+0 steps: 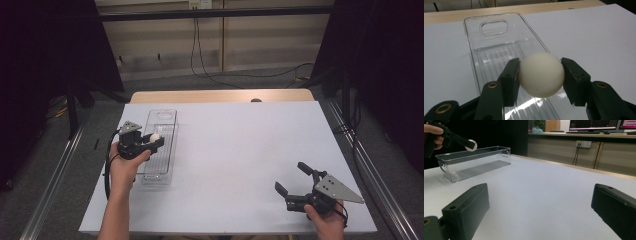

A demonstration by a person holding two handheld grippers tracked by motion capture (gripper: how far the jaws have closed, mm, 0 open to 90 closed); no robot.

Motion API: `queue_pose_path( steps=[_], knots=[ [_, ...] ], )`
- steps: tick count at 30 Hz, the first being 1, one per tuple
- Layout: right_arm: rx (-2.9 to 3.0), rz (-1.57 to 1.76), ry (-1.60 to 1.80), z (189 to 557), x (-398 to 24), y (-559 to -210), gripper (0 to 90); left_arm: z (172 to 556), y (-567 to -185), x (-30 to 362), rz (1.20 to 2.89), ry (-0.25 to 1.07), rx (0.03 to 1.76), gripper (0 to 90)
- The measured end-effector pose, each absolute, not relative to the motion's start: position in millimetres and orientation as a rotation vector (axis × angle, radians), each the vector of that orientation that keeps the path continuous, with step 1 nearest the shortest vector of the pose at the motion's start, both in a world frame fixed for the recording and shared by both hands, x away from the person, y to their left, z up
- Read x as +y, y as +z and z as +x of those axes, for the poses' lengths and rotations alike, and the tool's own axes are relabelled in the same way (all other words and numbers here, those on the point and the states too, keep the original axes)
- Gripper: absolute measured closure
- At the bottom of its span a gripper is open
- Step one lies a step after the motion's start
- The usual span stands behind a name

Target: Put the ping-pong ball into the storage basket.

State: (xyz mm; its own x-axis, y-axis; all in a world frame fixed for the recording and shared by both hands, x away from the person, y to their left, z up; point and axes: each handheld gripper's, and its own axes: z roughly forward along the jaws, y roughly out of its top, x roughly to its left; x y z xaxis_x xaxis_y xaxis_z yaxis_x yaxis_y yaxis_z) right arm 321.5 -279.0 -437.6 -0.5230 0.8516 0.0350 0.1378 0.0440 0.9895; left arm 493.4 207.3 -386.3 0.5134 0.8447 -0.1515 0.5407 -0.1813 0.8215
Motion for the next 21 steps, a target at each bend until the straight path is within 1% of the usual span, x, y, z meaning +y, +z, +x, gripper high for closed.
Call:
queue_pose_path(
  steps=[21],
  knots=[
    [1.724, 1.006, 1.529, 321.2, -279.1, -437.4, 1.1, 495.0, -391.7, 209.3, 1.881, 0.433, 1.149, 51.0]
  ],
)
